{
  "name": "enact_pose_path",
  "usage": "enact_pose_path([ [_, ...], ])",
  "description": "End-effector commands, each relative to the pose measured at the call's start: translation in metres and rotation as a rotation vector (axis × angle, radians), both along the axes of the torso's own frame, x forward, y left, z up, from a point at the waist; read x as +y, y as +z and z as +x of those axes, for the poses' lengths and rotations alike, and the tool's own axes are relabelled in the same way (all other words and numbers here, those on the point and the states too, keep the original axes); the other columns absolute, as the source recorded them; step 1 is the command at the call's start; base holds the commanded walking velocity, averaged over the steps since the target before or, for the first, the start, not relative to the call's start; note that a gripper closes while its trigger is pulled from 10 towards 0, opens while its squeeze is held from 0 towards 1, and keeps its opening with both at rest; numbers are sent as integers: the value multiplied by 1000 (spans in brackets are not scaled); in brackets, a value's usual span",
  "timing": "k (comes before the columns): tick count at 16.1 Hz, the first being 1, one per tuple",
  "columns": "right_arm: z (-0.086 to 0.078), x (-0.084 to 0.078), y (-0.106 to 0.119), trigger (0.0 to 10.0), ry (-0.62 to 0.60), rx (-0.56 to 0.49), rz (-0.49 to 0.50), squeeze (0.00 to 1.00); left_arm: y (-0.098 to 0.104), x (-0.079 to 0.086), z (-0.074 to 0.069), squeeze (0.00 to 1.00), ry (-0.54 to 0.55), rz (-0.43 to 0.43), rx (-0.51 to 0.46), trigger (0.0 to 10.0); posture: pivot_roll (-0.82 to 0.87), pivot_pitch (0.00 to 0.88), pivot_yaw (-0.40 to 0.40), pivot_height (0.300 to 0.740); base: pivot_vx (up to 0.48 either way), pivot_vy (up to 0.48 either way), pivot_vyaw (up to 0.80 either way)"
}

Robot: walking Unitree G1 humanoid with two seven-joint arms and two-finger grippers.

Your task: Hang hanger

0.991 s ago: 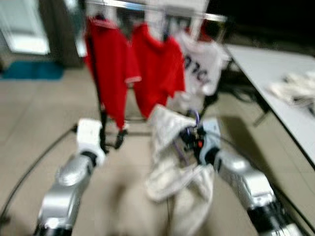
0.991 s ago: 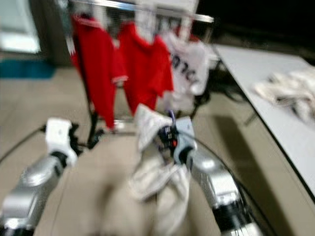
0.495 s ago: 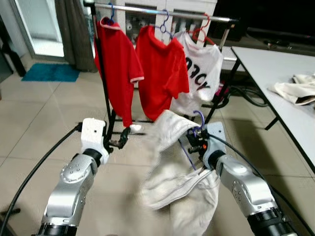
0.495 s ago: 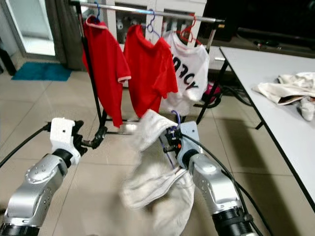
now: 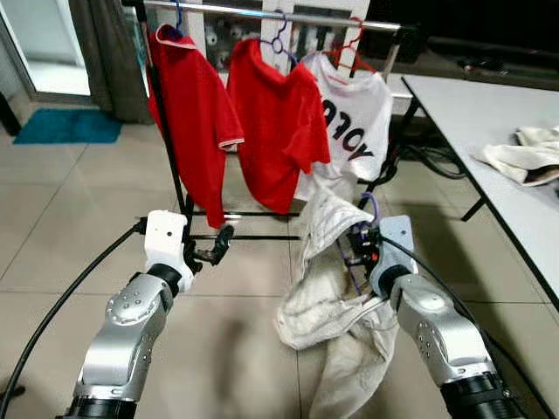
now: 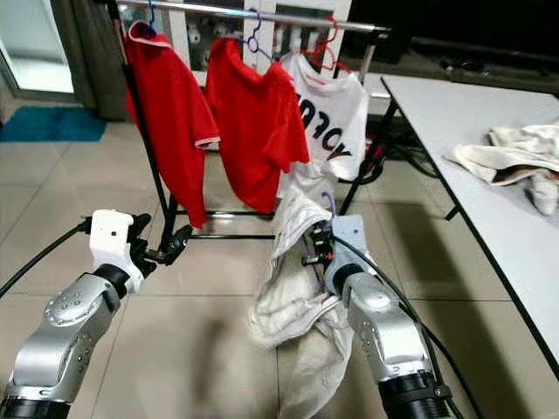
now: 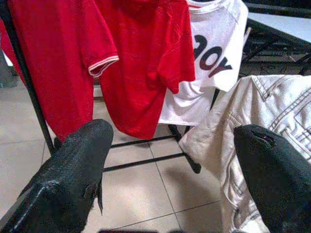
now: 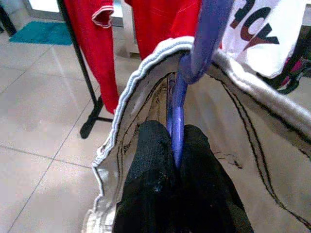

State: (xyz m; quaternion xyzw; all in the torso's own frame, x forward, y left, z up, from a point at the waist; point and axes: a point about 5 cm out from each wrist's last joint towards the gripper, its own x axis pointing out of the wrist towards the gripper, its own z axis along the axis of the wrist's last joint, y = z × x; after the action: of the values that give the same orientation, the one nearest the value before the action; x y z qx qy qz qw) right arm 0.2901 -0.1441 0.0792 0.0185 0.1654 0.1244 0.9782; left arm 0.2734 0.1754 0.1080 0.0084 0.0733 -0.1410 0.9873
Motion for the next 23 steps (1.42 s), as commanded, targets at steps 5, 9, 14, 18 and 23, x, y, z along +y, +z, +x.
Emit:
enact_pose_path([
  [5, 8, 1, 21, 10000, -3, -103, 22, 0, 4, 0, 3, 0, -19, -10, -12, 10000, -74, 0, -67, 740, 332, 0, 80],
  [9, 11, -3, 25, 10000, -56, -127, 54, 0, 4, -1, 5, 0, -28, -11, -15, 10000, -77, 0, -62, 740, 337, 0, 548],
  [14, 12, -3, 28, 10000, -62, -136, 64, 0, 6, -1, 8, 0, -41, 5, -21, 10000, -78, 0, -56, 740, 341, 0, 0],
  [18, 13, -1, 28, 10000, -62, -134, 77, 0, 7, 0, 10, 0, -43, 10, -26, 10000, -78, 0, -52, 740, 337, 0, 0],
  [23, 14, -4, 30, 10000, -77, -113, 132, 0, 7, -1, 10, 0, -48, 12, -28, 10000, -79, 0, -52, 740, 337, 0, 0],
])
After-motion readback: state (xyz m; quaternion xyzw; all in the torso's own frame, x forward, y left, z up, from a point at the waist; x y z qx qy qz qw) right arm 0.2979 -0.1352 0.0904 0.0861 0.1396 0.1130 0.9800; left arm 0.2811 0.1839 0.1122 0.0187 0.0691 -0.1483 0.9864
